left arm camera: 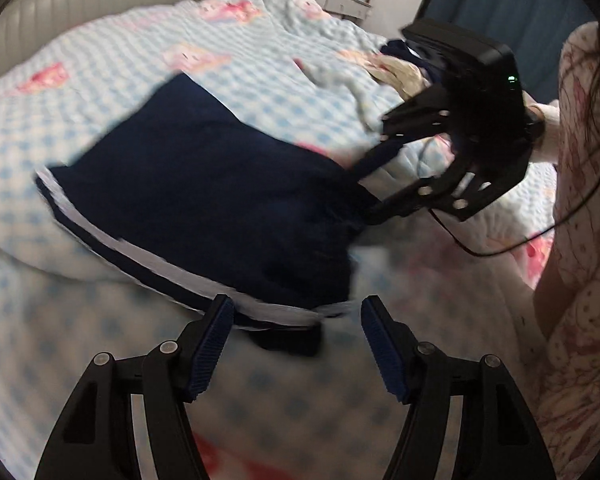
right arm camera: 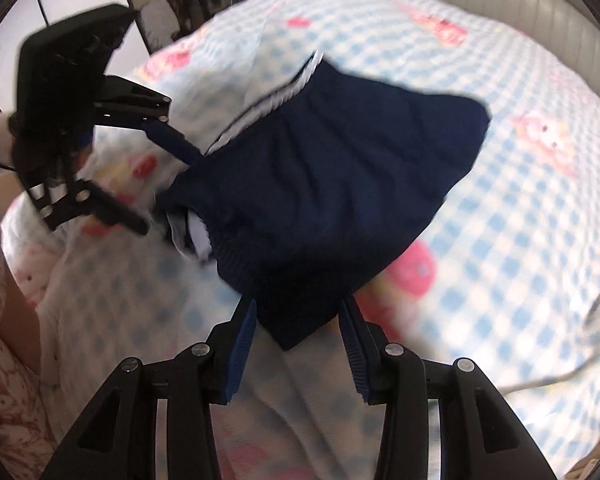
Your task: Fold clothes
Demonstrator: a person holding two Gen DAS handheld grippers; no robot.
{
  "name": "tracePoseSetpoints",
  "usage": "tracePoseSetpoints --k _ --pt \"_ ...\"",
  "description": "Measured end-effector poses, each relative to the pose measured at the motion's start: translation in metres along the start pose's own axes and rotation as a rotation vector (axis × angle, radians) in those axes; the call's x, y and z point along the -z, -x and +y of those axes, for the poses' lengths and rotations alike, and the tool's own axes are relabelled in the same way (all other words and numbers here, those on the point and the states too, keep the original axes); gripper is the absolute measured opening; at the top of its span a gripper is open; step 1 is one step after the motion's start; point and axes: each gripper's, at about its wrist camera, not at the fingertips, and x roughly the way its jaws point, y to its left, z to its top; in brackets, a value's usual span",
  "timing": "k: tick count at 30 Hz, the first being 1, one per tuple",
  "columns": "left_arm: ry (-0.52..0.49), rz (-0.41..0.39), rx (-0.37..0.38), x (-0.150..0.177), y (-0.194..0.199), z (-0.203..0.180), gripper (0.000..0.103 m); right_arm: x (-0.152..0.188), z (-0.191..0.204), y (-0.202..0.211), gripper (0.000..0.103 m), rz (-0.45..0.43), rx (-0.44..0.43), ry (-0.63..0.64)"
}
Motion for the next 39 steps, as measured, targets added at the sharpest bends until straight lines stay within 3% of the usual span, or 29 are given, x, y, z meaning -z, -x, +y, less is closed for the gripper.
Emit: tracePoseSetpoints --k 3,4,5,9,10,11,13,14,17,21,26,29,36,37,39 --pt "0.02 0.035 -0.056 0.006 -0.017 -0.002 0.065 0.008 0.002 -0.015 0.042 -0.003 0.032 -0.015" --pt "0.013 0.046 -0.098 0.006 -0.023 -0.003 0.055 0.01 0.003 -0.017 0.042 -0.009 0.038 -0.025" --pt "0.009 0.053 -0.124 0.005 -0.028 -0.005 0.037 0.011 0.005 -0.018 0.042 -0.016 0.041 -0.033" --pt "0.009 0.058 -0.162 0.002 -0.036 -0.01 0.019 0.013 0.011 -0.021 0.043 -0.048 0.056 -0.054" --pt "0.018 0.054 -0.158 0.002 -0.036 -0.011 0.019 0.013 0.012 -0.02 0.041 -0.057 0.061 -0.053" --pt "0.035 0.043 -0.14 0.001 -0.033 -0.01 0.018 0.012 0.012 -0.017 0.027 -0.07 0.063 -0.052" --pt "0.076 0.017 -0.091 0.0 -0.025 -0.009 0.018 0.011 0.014 -0.007 0.013 -0.109 0.06 -0.048" --pt "0.105 -0.004 -0.046 0.0 -0.019 -0.007 0.018 0.011 0.014 -0.001 0.011 -0.125 0.049 -0.051" --pt "0.15 -0.042 0.001 -0.001 -0.006 -0.006 0.018 0.012 0.011 0.018 0.01 -0.17 -0.008 -0.068" --pt "0.124 -0.035 0.006 -0.004 0.001 -0.014 0.018 0.021 -0.001 0.036 0.007 -0.21 -0.15 -0.138" --pt "0.121 -0.027 0.096 -0.014 0.001 -0.018 0.018 0.037 0.011 0.044 0.006 -0.205 -0.119 -0.075" --pt "0.107 0.0 0.106 -0.016 0.001 -0.015 0.018 0.053 0.007 0.057 0.003 -0.223 -0.131 -0.137" --pt "0.122 0.021 0.083 -0.012 0.0 -0.001 0.018 0.044 -0.006 0.058 0.0 -0.172 -0.096 -0.161" --pt "0.12 0.019 0.084 -0.011 0.001 -0.001 0.018 0.04 -0.007 0.056 0.002 -0.163 -0.095 -0.164" --pt "0.118 0.013 0.086 -0.008 0.003 0.001 0.018 0.035 -0.007 0.049 0.017 -0.129 -0.098 -0.142"
